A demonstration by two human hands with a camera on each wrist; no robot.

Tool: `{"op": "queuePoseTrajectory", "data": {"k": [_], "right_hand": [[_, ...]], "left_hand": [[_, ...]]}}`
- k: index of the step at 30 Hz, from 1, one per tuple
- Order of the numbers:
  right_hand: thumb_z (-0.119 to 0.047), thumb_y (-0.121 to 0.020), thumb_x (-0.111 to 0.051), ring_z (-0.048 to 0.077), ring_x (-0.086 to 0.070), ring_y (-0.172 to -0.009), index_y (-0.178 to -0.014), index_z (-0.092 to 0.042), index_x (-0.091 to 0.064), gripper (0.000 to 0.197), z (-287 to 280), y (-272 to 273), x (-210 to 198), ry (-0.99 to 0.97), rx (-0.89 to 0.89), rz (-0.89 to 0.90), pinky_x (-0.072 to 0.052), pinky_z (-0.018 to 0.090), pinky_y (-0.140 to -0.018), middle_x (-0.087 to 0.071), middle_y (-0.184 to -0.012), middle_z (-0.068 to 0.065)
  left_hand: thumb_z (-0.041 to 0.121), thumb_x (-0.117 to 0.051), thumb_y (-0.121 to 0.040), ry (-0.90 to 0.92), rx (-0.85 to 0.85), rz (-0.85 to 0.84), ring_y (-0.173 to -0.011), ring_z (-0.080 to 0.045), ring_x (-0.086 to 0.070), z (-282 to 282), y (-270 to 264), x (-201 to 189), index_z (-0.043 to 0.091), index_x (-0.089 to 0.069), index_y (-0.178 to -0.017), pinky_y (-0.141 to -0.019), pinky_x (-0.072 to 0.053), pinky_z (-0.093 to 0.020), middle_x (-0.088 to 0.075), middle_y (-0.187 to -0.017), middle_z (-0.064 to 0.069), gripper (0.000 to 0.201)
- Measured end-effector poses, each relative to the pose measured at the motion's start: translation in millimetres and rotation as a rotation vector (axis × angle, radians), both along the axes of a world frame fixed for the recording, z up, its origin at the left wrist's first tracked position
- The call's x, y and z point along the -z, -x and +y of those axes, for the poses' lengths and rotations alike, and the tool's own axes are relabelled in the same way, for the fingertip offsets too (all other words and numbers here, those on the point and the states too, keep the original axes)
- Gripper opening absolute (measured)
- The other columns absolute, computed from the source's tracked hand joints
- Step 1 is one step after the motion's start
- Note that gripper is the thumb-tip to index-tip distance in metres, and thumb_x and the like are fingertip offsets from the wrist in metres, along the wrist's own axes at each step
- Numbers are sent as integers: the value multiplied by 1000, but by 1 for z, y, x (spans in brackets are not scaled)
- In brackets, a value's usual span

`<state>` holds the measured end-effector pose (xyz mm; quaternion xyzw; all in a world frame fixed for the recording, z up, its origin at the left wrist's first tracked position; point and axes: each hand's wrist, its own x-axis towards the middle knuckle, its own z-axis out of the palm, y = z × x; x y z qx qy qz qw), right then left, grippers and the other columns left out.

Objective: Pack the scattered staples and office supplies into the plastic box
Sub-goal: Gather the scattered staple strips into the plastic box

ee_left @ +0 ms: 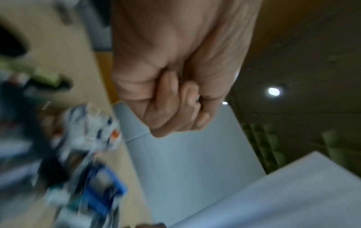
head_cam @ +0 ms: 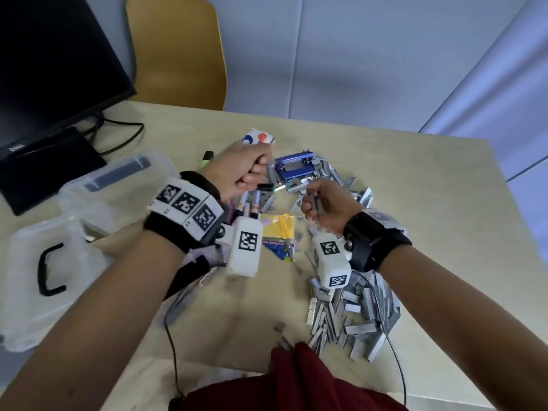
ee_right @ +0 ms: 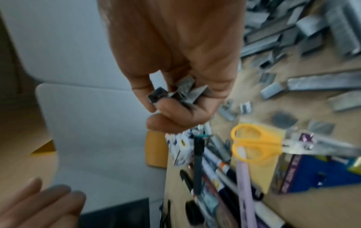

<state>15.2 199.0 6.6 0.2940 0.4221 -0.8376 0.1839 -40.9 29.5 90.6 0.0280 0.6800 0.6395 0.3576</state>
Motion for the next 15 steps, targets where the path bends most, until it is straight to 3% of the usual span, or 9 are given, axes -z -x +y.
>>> {"op": "queuePoseTrajectory", "data": {"k": [6, 10, 13, 15], "right_hand": [[-5, -84, -33, 10, -38, -33, -63, -16, -31, 24, -74, 15, -41, -142, -214, 162, -26, 13, -32, -39, -46, 1], [2, -84, -34, 11, -37, -32, -63, -13, -31, 26, -131, 24, -60, -391, -375, 286, -24, 14, -33, -29, -55, 7], [4, -82, -40, 16, -37, -39, -71, -14, -33, 23, -166, 30, -66, -557, -442, 353, -25, 14, -35, -39, -52, 5], [5, -84, -41, 18, -37, -44, -77, -13, -33, 21, -186, 32, -65, -630, -464, 391, -25, 16, -37, -44, -59, 7]], "left_hand": [[17, -48, -95, 430, 187, 279, -33, -4, -33, -78, 8, -41, 12, -44, -61, -31, -21, -14, -41, -55, -1, 35], [11, -47, -95, 740, 332, 266, -42, -9, -33, -124, 8, -36, 11, -44, -60, -35, -24, -15, -40, -55, -2, 35], [9, -47, -95, 870, 447, 207, -53, -12, -41, -145, 4, -23, 11, -46, -67, -44, -32, -17, -47, -61, -3, 28], [8, -45, -96, 889, 493, 124, -58, -13, -48, -152, 2, -13, 11, -47, -74, -52, -39, -20, -53, -68, -5, 23]]}}
